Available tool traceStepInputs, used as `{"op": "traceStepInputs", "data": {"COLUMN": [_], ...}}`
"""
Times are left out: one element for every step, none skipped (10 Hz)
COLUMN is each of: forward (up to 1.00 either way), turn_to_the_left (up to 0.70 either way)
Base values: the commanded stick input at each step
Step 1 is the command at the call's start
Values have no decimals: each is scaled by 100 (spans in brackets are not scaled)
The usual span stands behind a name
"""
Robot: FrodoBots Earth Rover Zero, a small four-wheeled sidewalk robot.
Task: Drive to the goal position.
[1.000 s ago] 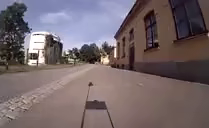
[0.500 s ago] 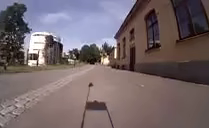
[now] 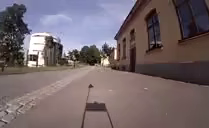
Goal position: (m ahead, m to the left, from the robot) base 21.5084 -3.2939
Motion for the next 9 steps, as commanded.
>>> {"op": "traceStepInputs", "data": {"forward": [45,45,45,45,45,45,45,45,45], "turn_to_the_left": [0,0,0,0,0,0,0,0,0]}}
